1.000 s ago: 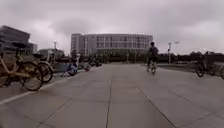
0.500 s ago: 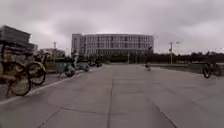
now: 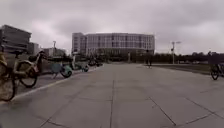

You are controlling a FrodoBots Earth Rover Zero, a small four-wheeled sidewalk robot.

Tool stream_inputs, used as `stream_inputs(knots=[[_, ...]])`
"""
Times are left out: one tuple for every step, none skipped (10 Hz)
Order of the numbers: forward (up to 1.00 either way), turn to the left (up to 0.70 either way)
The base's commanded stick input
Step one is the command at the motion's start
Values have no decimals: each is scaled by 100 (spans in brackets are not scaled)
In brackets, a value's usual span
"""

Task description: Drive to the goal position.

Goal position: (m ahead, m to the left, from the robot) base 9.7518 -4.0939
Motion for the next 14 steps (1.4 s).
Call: stream_inputs(knots=[[70, 2], [70, 2], [70, 2], [70, 2], [70, 2], [70, 2], [70, 2], [70, 2], [70, -7], [70, -33], [70, -33], [70, -33], [70, -33], [70, -33]])
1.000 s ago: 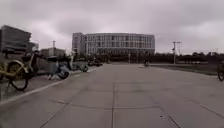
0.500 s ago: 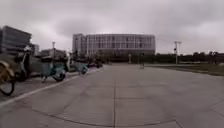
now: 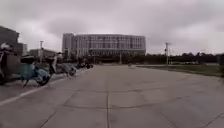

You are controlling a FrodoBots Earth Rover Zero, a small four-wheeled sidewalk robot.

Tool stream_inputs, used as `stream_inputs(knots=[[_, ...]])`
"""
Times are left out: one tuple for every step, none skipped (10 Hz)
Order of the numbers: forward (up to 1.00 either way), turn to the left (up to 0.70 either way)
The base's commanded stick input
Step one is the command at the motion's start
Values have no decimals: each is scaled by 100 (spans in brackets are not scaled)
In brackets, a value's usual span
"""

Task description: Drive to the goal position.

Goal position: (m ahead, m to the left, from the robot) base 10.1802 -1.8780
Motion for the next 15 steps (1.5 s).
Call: stream_inputs(knots=[[70, -33], [70, -33], [70, -14], [70, 2], [70, 2], [70, 2], [70, 2], [70, 2], [70, 2], [70, 2], [70, 2], [70, 2], [70, 2], [70, 2], [70, 2]])
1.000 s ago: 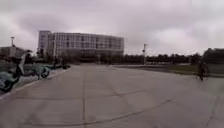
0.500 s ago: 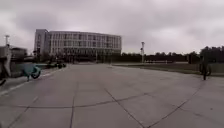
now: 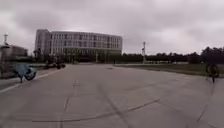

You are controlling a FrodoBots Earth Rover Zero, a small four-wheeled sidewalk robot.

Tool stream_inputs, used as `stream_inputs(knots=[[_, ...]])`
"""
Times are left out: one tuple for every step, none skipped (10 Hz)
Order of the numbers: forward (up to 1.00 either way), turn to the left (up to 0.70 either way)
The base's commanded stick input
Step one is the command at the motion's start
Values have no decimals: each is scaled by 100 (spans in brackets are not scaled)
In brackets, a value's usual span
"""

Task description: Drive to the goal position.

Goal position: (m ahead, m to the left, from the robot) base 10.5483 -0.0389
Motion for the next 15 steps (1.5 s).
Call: stream_inputs(knots=[[70, 2], [70, 2], [70, 2], [70, 2], [70, 2], [70, 2], [70, 2], [70, 2], [70, 2], [70, 2], [70, 2], [70, 2], [70, 2], [70, 2], [70, 2]])
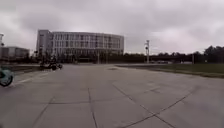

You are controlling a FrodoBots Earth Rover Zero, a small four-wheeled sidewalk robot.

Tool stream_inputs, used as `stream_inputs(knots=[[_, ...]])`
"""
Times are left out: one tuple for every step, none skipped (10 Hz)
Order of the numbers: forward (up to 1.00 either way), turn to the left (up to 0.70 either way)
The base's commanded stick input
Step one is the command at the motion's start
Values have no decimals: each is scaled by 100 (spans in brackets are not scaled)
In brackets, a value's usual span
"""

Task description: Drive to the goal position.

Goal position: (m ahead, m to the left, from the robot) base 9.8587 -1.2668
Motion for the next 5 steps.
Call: stream_inputs(knots=[[70, 2], [70, 2], [70, 3], [70, 3], [70, 8]])
